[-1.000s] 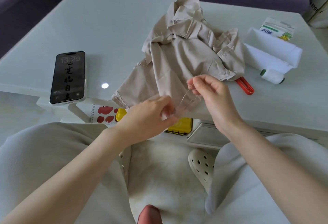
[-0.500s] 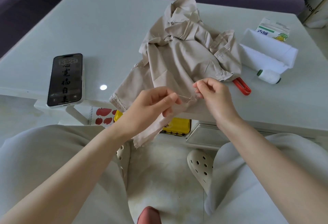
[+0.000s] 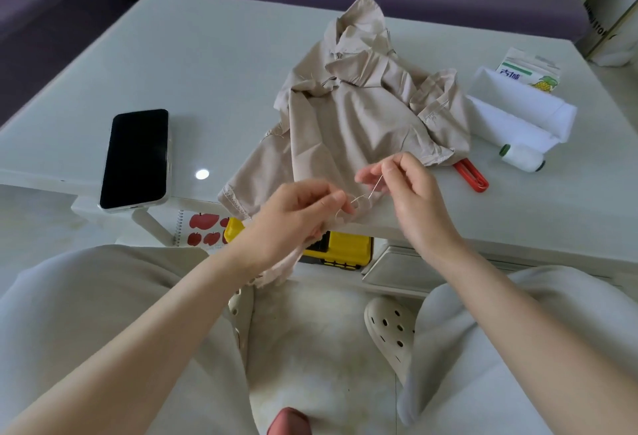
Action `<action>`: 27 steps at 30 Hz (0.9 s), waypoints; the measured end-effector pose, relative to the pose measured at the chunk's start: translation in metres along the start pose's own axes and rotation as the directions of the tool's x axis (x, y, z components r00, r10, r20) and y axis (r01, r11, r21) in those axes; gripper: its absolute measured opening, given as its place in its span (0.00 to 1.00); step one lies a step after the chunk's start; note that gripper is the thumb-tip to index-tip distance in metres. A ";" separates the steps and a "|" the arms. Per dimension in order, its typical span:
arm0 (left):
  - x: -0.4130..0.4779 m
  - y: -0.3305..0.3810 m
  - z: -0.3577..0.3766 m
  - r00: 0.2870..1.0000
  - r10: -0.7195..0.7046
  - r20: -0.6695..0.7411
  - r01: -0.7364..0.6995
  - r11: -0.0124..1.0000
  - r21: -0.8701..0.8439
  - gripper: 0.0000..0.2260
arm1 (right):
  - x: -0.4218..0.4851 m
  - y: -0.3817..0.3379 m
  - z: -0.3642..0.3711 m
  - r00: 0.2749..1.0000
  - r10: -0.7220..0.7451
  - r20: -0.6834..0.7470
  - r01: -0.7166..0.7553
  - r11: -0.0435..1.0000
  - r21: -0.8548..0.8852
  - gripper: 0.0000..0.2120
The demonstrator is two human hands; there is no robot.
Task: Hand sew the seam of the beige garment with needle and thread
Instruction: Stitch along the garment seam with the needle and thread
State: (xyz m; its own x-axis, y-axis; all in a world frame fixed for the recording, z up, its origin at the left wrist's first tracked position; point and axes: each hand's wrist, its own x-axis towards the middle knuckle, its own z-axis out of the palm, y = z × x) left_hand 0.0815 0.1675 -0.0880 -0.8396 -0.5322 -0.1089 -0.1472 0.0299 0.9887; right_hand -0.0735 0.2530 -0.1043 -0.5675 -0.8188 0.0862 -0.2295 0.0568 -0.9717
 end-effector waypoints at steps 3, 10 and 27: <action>0.000 -0.001 0.005 1.000 -0.018 0.003 0.018 0.997 0.074 0.11 | -0.007 -0.004 0.005 0.983 0.055 0.175 -0.077 0.990 0.121 0.13; 0.003 -0.002 0.005 0.999 0.005 -0.046 -0.003 0.999 0.050 0.12 | -0.012 -0.010 0.006 0.946 0.123 0.300 -0.109 0.992 -0.063 0.14; 0.007 -0.021 -0.001 0.993 0.091 -0.081 -0.039 0.867 0.496 0.16 | 0.004 0.014 -0.005 0.994 0.066 0.084 -0.036 0.947 -0.320 0.08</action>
State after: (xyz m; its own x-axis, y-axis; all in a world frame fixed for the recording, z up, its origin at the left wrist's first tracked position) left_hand 0.0796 0.1624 -0.1095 -0.8046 -0.5937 -0.0096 -0.3539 0.4665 0.8107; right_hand -0.0831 0.2531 -0.1163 -0.5127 -0.8586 0.0031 -0.4503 0.2658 -0.8524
